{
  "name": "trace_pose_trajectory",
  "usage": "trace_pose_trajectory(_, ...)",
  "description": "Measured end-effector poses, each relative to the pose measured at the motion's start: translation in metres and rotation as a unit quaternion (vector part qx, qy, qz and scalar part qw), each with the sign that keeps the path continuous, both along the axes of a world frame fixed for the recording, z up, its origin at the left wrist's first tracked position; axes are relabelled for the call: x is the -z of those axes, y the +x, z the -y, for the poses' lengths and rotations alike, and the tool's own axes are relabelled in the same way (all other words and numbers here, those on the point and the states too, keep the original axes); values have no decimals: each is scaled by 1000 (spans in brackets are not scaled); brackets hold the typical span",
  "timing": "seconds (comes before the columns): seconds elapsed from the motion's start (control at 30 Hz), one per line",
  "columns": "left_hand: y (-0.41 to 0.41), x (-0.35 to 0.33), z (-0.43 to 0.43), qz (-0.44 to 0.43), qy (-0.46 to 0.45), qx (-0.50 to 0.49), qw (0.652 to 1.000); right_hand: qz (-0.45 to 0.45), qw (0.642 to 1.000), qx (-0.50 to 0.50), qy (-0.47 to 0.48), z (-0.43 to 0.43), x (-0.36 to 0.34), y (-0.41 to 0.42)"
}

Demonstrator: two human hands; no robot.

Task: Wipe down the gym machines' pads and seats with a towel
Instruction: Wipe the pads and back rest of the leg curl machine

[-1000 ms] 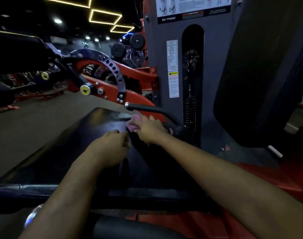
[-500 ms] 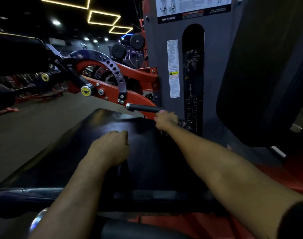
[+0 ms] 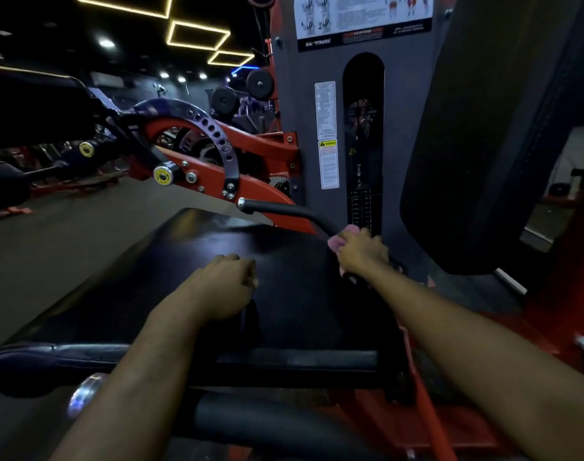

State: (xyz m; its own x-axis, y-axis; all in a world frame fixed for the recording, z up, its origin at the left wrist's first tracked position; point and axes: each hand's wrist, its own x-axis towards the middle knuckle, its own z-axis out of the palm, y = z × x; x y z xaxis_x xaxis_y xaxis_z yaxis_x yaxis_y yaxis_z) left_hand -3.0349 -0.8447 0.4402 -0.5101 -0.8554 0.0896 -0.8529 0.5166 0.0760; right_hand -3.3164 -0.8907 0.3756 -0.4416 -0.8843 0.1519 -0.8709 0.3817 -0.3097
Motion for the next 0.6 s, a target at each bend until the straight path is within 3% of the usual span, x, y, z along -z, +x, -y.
trace_pose_trajectory(0.17, -4, -3, 4, -2, 11, -5, 1000, -23, 999, 12, 26, 25, -13, 5)
trace_pose_trajectory(0.3, -8, -6, 0, -28, 6, 14, 999, -53, 998, -47, 0, -25, -7, 33)
trace_pose_trajectory(0.6, -10, 2, -14, -9, 38, 30, 999, -76, 994, -36, -66, -148, 16, 73)
